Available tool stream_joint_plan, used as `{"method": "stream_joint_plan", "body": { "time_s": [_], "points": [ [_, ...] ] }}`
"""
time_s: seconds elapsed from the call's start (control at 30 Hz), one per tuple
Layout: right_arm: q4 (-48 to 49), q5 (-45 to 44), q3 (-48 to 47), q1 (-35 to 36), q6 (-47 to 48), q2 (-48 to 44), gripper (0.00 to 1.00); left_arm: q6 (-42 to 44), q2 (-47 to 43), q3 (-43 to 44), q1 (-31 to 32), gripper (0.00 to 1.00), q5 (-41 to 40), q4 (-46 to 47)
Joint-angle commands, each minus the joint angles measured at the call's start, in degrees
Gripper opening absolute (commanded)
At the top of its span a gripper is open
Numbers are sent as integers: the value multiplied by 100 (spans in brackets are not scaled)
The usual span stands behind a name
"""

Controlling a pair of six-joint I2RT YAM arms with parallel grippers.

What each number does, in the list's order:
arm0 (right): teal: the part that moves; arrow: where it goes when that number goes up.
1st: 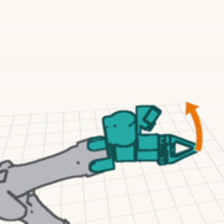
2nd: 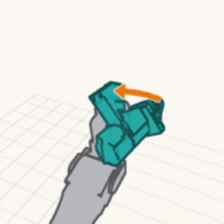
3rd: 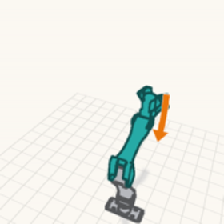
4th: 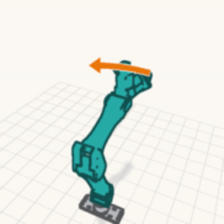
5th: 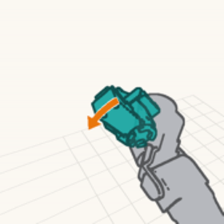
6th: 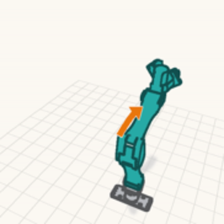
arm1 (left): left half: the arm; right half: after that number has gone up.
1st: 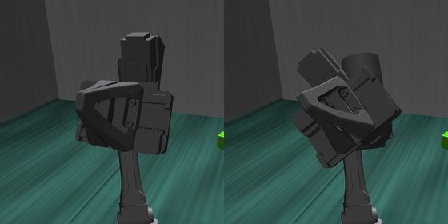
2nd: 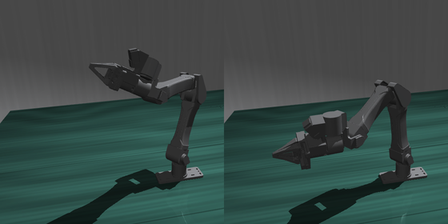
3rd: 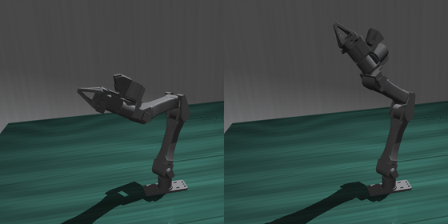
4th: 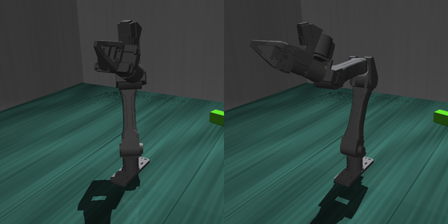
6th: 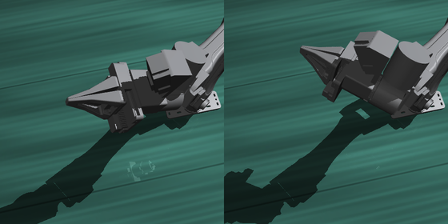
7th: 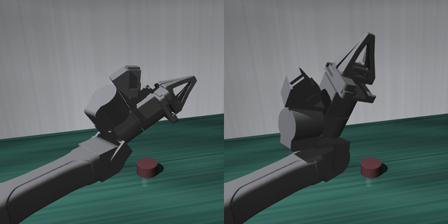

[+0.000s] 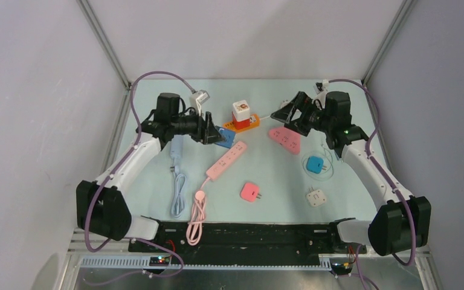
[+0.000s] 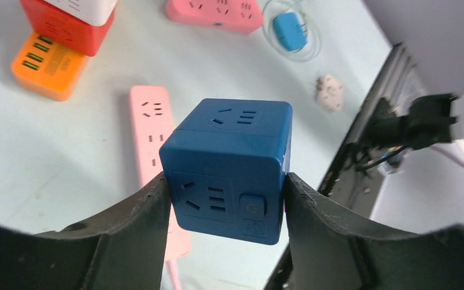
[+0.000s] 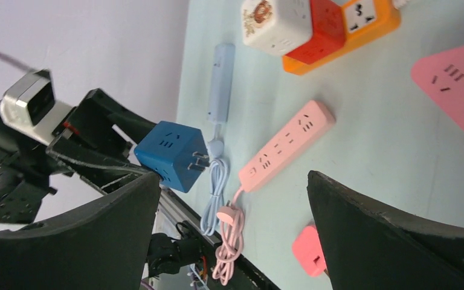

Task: Insert the plug
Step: Pick up the plug from the center of the board, then insert the plug into the socket.

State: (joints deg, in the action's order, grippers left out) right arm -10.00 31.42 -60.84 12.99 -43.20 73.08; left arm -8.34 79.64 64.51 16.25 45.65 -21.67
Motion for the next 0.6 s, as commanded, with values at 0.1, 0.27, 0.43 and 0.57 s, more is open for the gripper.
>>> {"method": "stream_joint_plan", "body": {
  "time_s": [0.1, 0.27, 0.43, 0.57],
  "points": [
    [-399, -318, -217, -57, 334, -30, 93, 2692, -499, 44, 99, 0, -230, -359],
    [-455, -338, -216, -99, 344, 18, 92, 3621, -335, 256, 107, 0, -151, -494],
    [-576, -458, -218, -120, 449, -10, 91, 3675, 152, 751, 157, 0, -387, -1160],
    [-696, -565, -217, -148, 538, -11, 90, 2996, 525, 1186, 308, 0, -1095, -1684]
  ]
}}
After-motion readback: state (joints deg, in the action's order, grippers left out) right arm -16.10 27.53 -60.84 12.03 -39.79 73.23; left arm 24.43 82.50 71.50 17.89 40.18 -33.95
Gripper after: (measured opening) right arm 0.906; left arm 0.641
